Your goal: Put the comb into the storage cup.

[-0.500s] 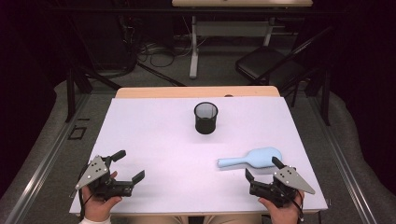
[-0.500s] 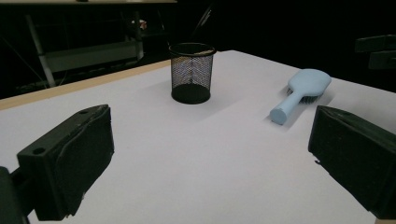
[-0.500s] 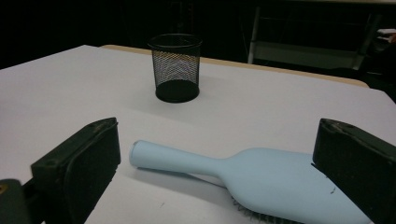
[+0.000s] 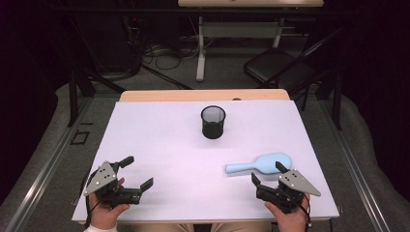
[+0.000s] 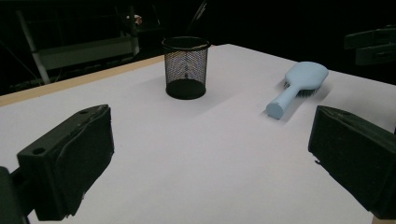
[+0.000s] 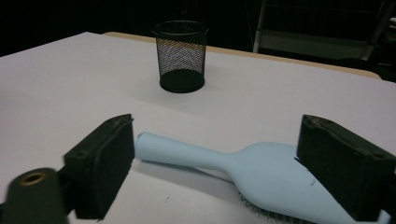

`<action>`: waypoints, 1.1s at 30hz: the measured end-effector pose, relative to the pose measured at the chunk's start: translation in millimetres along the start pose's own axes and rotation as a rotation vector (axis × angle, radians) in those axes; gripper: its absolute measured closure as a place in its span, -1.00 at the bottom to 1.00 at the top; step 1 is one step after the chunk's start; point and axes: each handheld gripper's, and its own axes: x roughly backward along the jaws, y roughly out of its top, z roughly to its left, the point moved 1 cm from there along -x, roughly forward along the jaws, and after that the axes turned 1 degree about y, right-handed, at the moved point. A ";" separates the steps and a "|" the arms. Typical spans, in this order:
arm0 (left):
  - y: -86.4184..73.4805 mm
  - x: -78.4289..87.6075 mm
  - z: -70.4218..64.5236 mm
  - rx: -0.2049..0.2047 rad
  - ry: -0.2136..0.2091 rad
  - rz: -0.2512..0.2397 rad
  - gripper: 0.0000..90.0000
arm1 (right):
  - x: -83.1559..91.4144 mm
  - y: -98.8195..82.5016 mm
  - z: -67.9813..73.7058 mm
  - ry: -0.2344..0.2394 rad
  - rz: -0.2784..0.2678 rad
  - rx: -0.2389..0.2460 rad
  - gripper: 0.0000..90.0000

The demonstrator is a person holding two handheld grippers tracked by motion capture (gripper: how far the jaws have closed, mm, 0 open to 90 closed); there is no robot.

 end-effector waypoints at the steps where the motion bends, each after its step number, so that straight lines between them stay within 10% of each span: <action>1: -0.3 -0.5 0.7 0.002 0.001 0.003 -0.99 | -3.1 0.2 0.7 -0.001 0.018 0.006 -0.68; 33: -1.7 0.5 2.9 0.027 0.026 0.004 -0.99 | -53.8 28.2 11.2 0.026 0.223 0.003 0.14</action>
